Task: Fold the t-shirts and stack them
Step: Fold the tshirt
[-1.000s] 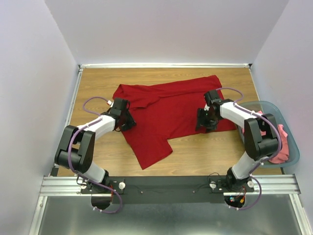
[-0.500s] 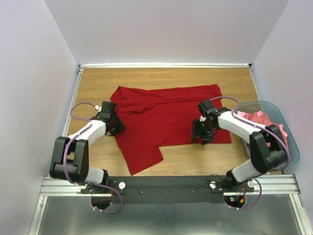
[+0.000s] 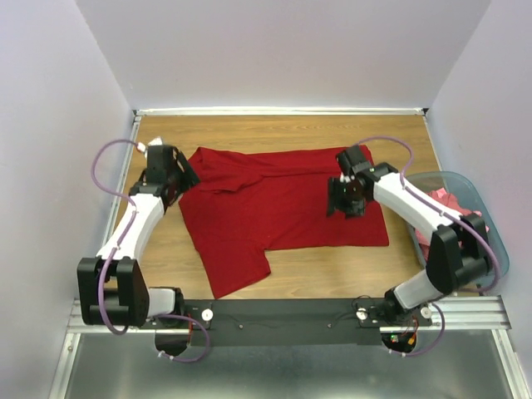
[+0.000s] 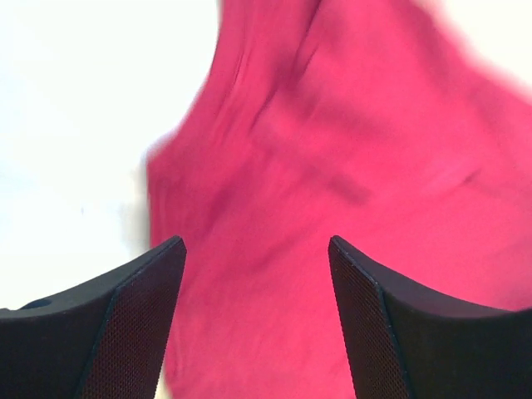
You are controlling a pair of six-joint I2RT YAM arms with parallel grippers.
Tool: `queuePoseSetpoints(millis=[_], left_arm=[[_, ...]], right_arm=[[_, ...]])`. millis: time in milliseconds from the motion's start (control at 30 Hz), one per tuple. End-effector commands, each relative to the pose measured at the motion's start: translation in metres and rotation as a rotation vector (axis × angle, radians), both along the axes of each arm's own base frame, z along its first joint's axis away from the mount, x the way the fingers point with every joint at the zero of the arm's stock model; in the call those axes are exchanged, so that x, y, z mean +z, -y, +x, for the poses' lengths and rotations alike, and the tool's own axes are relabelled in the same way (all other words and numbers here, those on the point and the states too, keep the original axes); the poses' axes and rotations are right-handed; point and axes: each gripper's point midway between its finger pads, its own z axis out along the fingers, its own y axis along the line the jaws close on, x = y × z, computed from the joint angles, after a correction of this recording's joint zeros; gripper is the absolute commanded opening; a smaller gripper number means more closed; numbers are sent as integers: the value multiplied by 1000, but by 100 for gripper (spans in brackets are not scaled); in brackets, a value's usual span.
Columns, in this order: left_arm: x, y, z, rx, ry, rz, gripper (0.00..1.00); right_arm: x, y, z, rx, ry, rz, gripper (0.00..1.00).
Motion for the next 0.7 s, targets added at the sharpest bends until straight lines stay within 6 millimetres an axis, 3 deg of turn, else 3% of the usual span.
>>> queuePoseSetpoints(millis=[0, 67, 133, 200, 233, 300, 333, 367, 533, 667], left_arm=[[29, -11, 53, -39, 165, 42, 79], [28, -26, 80, -21, 182, 35, 79], [29, -20, 111, -63, 214, -2, 79], [26, -16, 131, -89, 225, -16, 79], [24, -15, 140, -98, 224, -26, 79], [17, -7, 163, -138, 219, -56, 76], [25, -6, 174, -146, 243, -63, 74], [10, -5, 180, -147, 216, -70, 69], [-14, -6, 197, -161, 182, -66, 67], [-25, -3, 201, -187, 164, -74, 67]], right_arm=[[3, 27, 63, -33, 134, -124, 66], [19, 34, 105, -85, 208, -56, 63], [19, 49, 137, -135, 235, -33, 63], [27, 56, 168, -157, 279, -11, 63], [27, 70, 179, -192, 290, -14, 63], [30, 69, 203, -184, 320, 45, 63], [30, 79, 212, -208, 330, 47, 63], [30, 85, 220, -227, 342, 41, 63], [17, 122, 250, -333, 348, 3, 63], [5, 126, 254, -352, 330, -1, 62]])
